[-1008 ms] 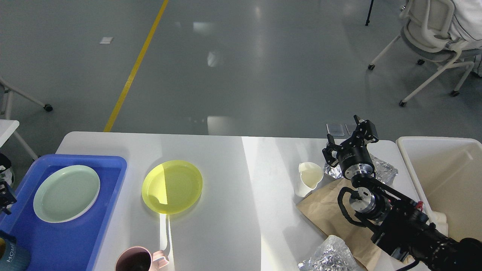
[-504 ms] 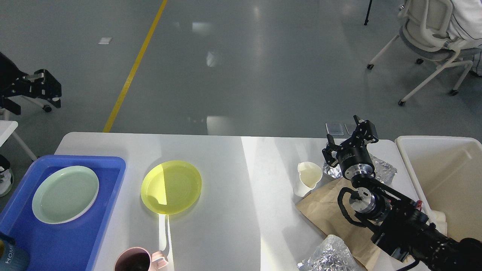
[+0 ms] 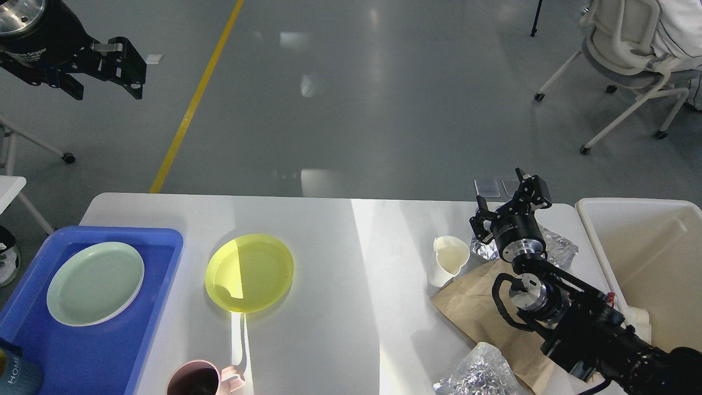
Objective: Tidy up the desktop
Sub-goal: 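Bring the left gripper back over the yellow plate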
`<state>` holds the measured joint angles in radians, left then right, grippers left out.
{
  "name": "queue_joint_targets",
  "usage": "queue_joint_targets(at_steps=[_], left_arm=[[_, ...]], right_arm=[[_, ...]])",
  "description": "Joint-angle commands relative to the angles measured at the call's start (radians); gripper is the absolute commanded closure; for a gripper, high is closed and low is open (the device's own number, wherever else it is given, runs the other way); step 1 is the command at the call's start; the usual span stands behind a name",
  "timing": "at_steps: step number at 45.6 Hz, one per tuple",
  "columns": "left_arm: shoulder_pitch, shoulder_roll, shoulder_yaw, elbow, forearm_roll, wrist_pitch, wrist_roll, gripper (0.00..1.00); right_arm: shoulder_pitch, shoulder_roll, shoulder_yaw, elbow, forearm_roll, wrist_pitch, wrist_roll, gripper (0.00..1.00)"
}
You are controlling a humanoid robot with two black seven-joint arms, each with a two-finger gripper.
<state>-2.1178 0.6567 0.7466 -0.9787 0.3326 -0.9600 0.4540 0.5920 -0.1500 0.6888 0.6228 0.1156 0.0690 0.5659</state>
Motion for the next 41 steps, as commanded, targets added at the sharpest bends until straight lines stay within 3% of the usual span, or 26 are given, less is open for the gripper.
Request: queue_joint_targets(at_steps=[1,20,41], left_arm=[[0.001,-0.020,0.004,0.000,-0.001,0.000,0.000,0.19],[0.050,-0.083,0.005,-0.041,0.000,0.000,0.002,0.19],[0.219,-0.169,-0.007,-0.046,-0.027,0.000,0.000,0.20]], right_arm=[[0.000,0.001,0.000,0.000,-0.001,0.000,0.000,0.00],[0.000,0.001,0.000,0.000,-0.001,0.000,-0.001,0.00],[0.002,0.001,0.000,-0.002,-0.001,0.000,-0.001,0.00]])
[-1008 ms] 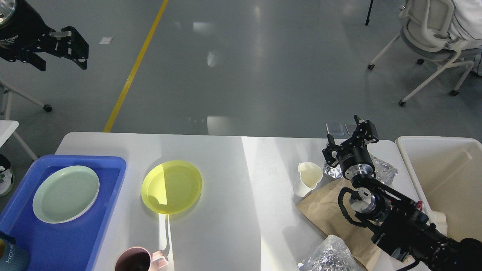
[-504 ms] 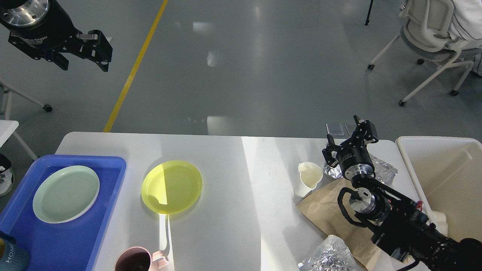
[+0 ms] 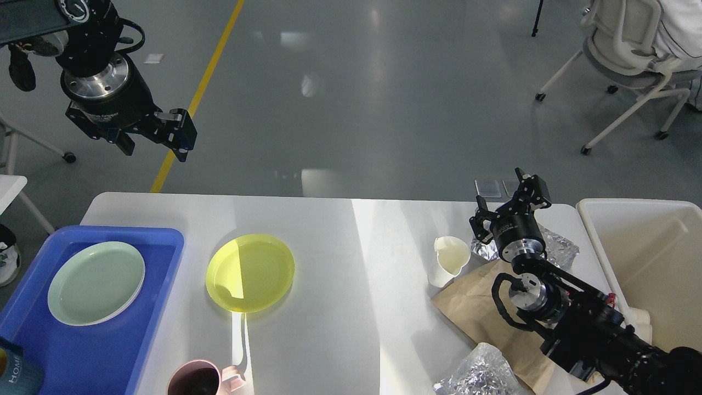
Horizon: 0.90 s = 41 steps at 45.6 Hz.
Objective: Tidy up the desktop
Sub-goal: 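Bring the left gripper back over the yellow plate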
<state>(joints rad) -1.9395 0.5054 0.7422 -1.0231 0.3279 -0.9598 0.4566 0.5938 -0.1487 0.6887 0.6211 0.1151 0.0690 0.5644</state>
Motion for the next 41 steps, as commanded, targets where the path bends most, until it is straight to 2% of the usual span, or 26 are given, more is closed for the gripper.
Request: queue_joint_targets(at_steps=[1,18,30,41], left_arm=[[0.048,-0.022,-0.003,-0.002,-0.027,0.000,-0.003,0.20],[0.174,-0.085,-0.004,-0.018,-0.039,0.000,-0.001,0.20],[0.234,-0.082,-0.004,-0.118,-0.041,0.000,0.001,0.20],[0.301,-0.088,-0.004,-0.152,-0.044,0.000,-0.001,0.20]], right_arm=[[0.000,0.000,0.000,0.000,0.000,0.000,0.002,0.00],[0.000,0.000,0.000,0.000,0.000,0.000,0.000,0.00],[0.000,0.000,0.000,0.000,0.000,0.000,0.000,0.00],[0.000,0.000,0.000,0.000,0.000,0.000,0.000,0.00]])
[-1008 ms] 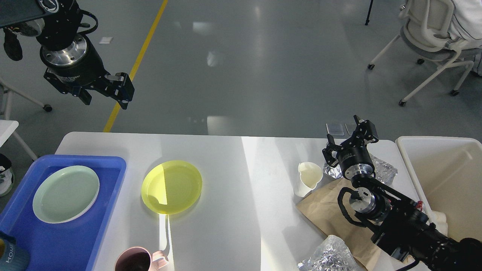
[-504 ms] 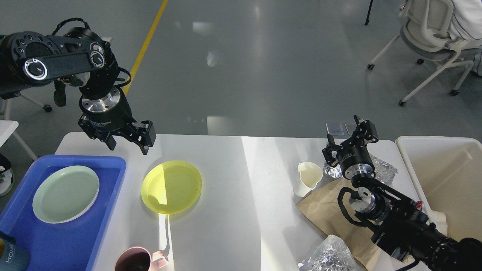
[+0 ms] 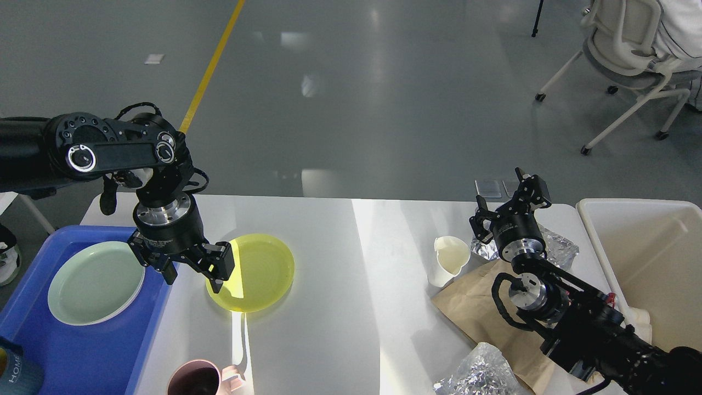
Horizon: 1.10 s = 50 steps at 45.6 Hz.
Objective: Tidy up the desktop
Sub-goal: 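Bring the left gripper back over the yellow plate, then lower the left gripper and grasp the pink mug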
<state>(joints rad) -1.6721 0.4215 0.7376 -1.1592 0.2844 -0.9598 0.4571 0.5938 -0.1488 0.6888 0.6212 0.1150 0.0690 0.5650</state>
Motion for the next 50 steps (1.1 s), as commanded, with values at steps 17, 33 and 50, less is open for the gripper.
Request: queue_joint_targets(at_steps=[17,33,50], left_arm=[[0.103,-0.069,0.000,-0.094,-0.004,0.000,-0.005,0.20],[0.130,-0.075,0.032,-0.163,-0.002,0.000,0.000,0.20],[0.120,-0.035,0.112,-0.201,0.021,0.000,0.006,0.20]], right_arm=[[0.000,0.000,0.000,0.000,0.000,0.000,0.001,0.00],[-0.002,-0.002,0.000,0.003,0.000,0.000,0.001,0.00],[-0.002,-0.002,0.000,0.003,0.000,0.000,-0.001,0.00]])
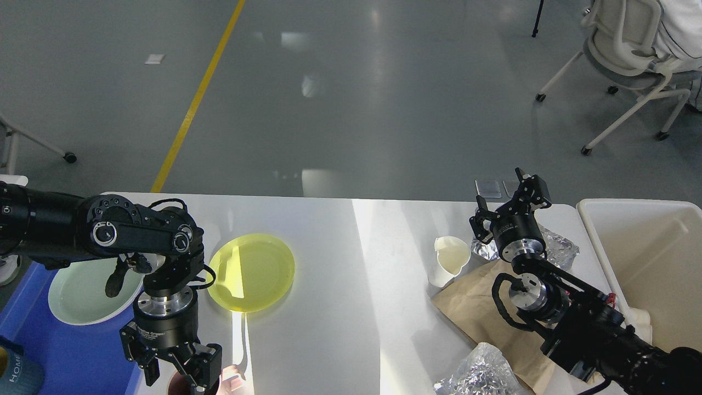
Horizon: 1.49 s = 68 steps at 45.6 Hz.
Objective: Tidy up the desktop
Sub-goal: 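Lower the left gripper and grasp the pink mug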
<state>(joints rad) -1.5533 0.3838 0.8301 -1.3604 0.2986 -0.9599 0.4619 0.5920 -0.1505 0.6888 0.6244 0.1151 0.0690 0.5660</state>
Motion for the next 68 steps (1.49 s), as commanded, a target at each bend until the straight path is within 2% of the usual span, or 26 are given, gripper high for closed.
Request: queue_joint_targets(at_steps=[1,35,58,68], left_arm=[[0.001,0.003,0.021,0.000,0.008,0.000,0.003,0.20],[0.061,-0.003,0.072,0.014,0.116,0.001,0.003,0.20],[0.068,-0.011,0.063,0.037,0.114,0.102,0.001,0.20],[0.114,-0.022,0.067,0.037,0.112,0.219,0.000,0.20]], right_arm=[[0.000,0.000,0.000,0.000,0.000,0.000,-0.001,0.00],[0.000,0.000,0.000,-0.002,0.000,0.000,-0.001,0.00],[0.000,0.000,0.000,-0.002,0.000,0.000,-0.001,0.00],[0.000,0.000,0.000,-0.002,0.000,0.000,-0.001,0.00]])
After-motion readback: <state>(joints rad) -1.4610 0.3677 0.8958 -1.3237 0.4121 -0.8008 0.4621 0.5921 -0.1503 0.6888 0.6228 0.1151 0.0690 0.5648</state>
